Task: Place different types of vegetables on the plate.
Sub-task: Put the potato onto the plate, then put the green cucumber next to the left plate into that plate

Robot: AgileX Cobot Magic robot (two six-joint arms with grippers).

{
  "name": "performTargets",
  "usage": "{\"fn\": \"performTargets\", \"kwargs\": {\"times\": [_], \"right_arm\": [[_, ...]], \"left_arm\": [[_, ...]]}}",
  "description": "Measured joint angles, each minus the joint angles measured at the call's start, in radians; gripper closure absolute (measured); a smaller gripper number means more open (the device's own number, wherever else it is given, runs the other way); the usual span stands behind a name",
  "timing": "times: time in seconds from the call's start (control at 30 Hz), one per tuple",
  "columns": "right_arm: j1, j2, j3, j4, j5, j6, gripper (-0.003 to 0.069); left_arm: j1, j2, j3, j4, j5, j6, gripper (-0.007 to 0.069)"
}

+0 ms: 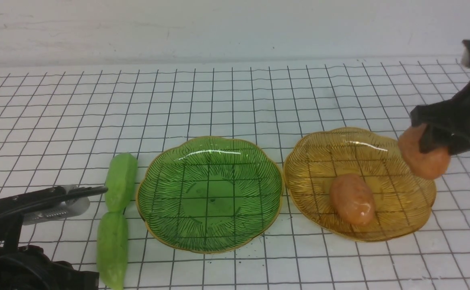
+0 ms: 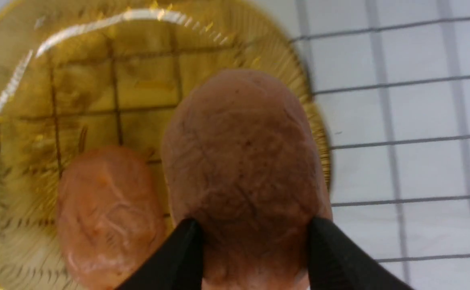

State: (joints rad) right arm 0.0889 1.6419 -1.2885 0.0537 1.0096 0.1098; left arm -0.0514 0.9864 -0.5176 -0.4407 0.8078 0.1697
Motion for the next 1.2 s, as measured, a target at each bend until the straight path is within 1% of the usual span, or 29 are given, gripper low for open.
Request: {"fn": "performTargets", "kwargs": {"times": [0.2, 0.23, 0.33, 0.4, 0.47, 0.57, 0.67, 0.77, 0.8, 0.87, 0.9, 0.93, 0.97, 1.0, 1.03, 1.07, 1.17, 1.2], "right_arm": [[0.074, 0.09, 0.011, -0.035, 0.001, -0.017, 0.0333], [0.089, 0.111, 0.011, -0.054, 0.001, -0.016, 0.0279], [0.096, 0.119, 0.007, -0.048, 0.044, -0.009, 0.0105], [0.096, 0.119, -0.013, -0.054, 0.1, -0.009, 0.0025], [0.096, 0.119, -0.044, -0.073, 0.151, -0.016, -0.0001], [0.096, 0.119, -0.08, -0.078, 0.193, -0.036, 0.0004], [0.096, 0.11, -0.11, -0.054, 0.205, -0.063, 0.0048], [0.096, 0.079, -0.112, -0.003, 0.21, -0.094, 0.014], [0.096, 0.072, -0.11, 0.003, 0.211, -0.097, 0.0149], [0.096, 0.038, -0.098, 0.051, 0.212, -0.122, 0.0235], [0.096, -0.002, -0.081, 0.083, 0.212, -0.139, 0.0297], [0.096, -0.036, -0.062, 0.11, 0.212, -0.154, 0.0351], [0.096, -0.058, -0.048, 0.124, 0.212, -0.162, 0.0382], [0.096, -0.099, -0.024, 0.146, 0.213, -0.179, 0.0435], [0.096, -0.134, -0.004, 0.163, 0.216, -0.189, 0.0484], [0.096, -0.208, 0.04, 0.178, 0.219, -0.204, 0.0549], [0.096, -0.356, 0.127, 0.189, 0.227, -0.213, 0.0647], [0.096, -0.395, 0.143, 0.189, 0.229, -0.214, 0.0657]], "left_arm": [[0.0, 0.0, 0.0, 0.0, 0.0, 0.0, 0.0611], [0.0, 0.0, 0.0, 0.0, 0.0, 0.0, 0.0611], [0.0, 0.0, 0.0, -0.001, 0.0, -0.001, 0.0603], [0.0, 0.0, -0.001, -0.001, 0.0, -0.012, 0.0572], [0.0, 0.0, -0.008, -0.001, 0.0, -0.031, 0.0533], [0.0, 0.0, -0.024, 0.001, 0.0, -0.046, 0.0473], [0.0, 0.001, -0.04, 0.01, -0.011, -0.052, 0.0382], [0.0, 0.011, -0.06, 0.017, -0.027, -0.052, 0.0295], [0.0, 0.015, -0.063, 0.017, -0.027, -0.052, 0.0288], [0.0, 0.037, -0.082, 0.017, -0.027, -0.052, 0.0234], [0.0, 0.065, -0.1, 0.017, -0.027, -0.052, 0.0192], [0.0, 0.091, -0.113, 0.017, -0.028, -0.052, 0.0167], [0.0, 0.108, -0.121, 0.017, -0.028, -0.052, 0.0153], [0.0, 0.138, -0.134, 0.018, -0.029, -0.052, 0.0136], [0.0, 0.157, -0.143, 0.021, -0.029, -0.052, 0.0125], [0.0, 0.203, -0.154, 0.023, -0.033, -0.052, 0.0116], [0.0, 0.313, -0.16, 0.028, -0.083, -0.052, 0.0114], [0.0, 0.338, -0.161, 0.028, -0.101, -0.052, 0.0114]]}}
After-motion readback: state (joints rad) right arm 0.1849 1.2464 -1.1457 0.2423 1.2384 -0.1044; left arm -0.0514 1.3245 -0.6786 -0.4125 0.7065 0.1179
